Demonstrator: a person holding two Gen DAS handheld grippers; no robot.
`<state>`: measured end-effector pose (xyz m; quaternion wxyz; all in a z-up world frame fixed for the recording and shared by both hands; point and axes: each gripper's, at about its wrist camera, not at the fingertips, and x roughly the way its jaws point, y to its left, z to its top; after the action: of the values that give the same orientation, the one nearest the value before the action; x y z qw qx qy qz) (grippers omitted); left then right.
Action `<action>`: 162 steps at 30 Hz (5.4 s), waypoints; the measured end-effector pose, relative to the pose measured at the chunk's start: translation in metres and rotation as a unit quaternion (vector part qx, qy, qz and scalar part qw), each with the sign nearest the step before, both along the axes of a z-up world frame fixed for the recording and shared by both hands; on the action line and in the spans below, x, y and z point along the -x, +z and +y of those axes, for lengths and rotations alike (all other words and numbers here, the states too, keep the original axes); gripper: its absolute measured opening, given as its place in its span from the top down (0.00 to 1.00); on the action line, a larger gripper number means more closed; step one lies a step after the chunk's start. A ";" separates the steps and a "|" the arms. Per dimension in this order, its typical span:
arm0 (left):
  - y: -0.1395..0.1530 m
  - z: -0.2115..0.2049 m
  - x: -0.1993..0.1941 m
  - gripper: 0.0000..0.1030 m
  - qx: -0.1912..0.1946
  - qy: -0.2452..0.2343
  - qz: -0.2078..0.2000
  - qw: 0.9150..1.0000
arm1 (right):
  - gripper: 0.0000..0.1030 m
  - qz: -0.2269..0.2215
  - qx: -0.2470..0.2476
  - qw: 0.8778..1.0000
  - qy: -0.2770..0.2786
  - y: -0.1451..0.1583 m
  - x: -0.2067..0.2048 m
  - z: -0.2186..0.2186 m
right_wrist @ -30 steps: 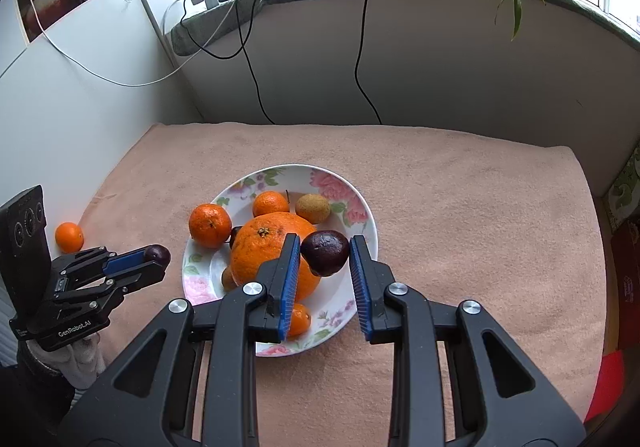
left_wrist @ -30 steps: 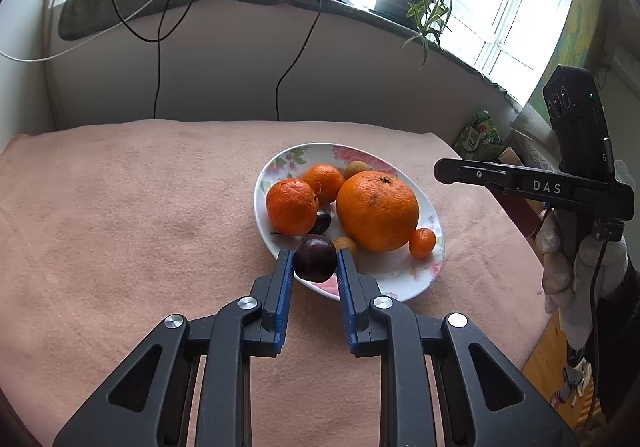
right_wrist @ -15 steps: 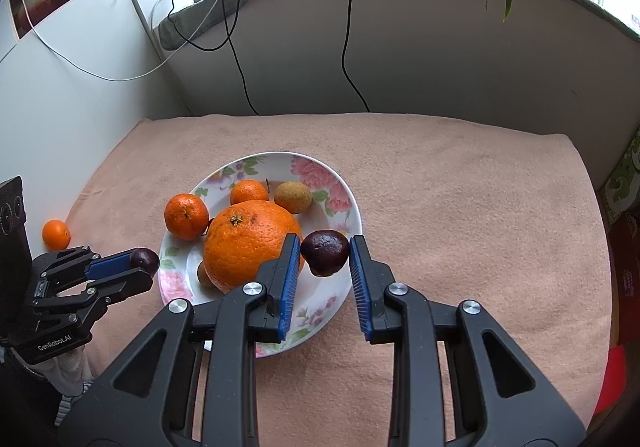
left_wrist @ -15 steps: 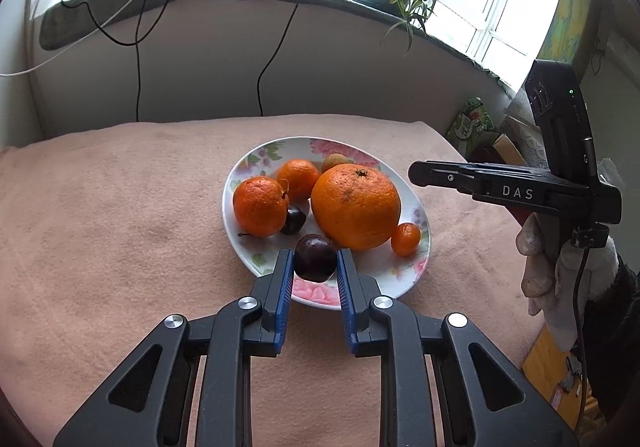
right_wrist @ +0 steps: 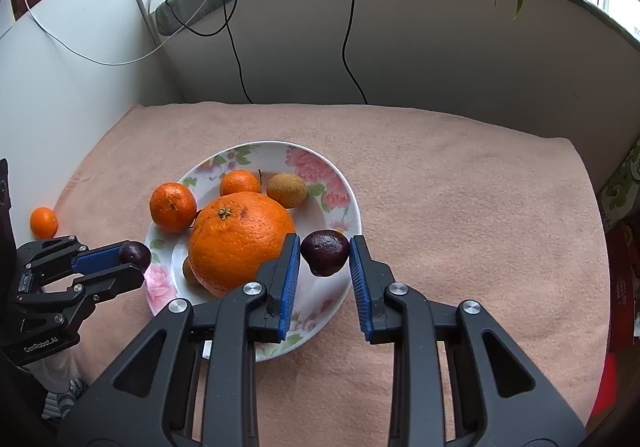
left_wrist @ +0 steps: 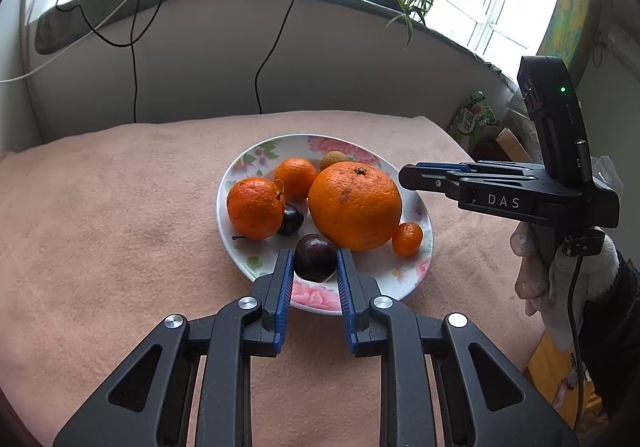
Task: Organize fruits
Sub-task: 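Carry the cherry with the left tool while the right tool carries its cherry over the plate, then open the left tool onto the plate while the right tool releases its cherry there, then move both open tools toward the large orange lying against the wall, then close the right tool around the large orange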
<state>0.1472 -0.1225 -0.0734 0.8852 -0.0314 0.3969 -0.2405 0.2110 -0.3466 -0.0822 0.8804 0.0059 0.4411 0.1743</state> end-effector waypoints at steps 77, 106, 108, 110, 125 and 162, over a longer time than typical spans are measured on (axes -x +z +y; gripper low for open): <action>0.034 0.090 0.049 0.23 -0.048 0.154 -0.076 0.984 | 0.06 -0.104 -0.013 0.994 0.020 0.047 0.038 0.084; 0.008 0.236 0.137 0.23 -0.002 0.357 -0.060 0.932 | 0.06 -0.089 -0.040 0.958 0.270 0.046 0.060 0.291; 0.004 0.243 0.142 0.23 -0.001 0.366 -0.055 0.929 | 0.06 -0.085 -0.041 0.954 0.285 0.043 0.062 0.306; 0.001 0.250 0.147 0.23 0.000 0.376 -0.053 0.925 | 0.06 -0.075 -0.047 0.950 0.300 0.041 0.063 0.319; -0.022 0.286 0.158 0.23 0.004 0.417 -0.024 0.908 | 0.06 -0.012 -0.068 0.908 0.414 0.015 0.071 0.422; -0.051 0.320 0.125 0.39 0.024 0.462 -0.005 0.887 | 0.17 0.084 -0.064 0.855 0.508 -0.050 0.055 0.544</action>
<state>0.0222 0.1971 -0.1249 0.8974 -0.2311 0.3269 0.1856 0.1561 0.1978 -0.1320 0.6268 -0.1476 0.4428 0.6240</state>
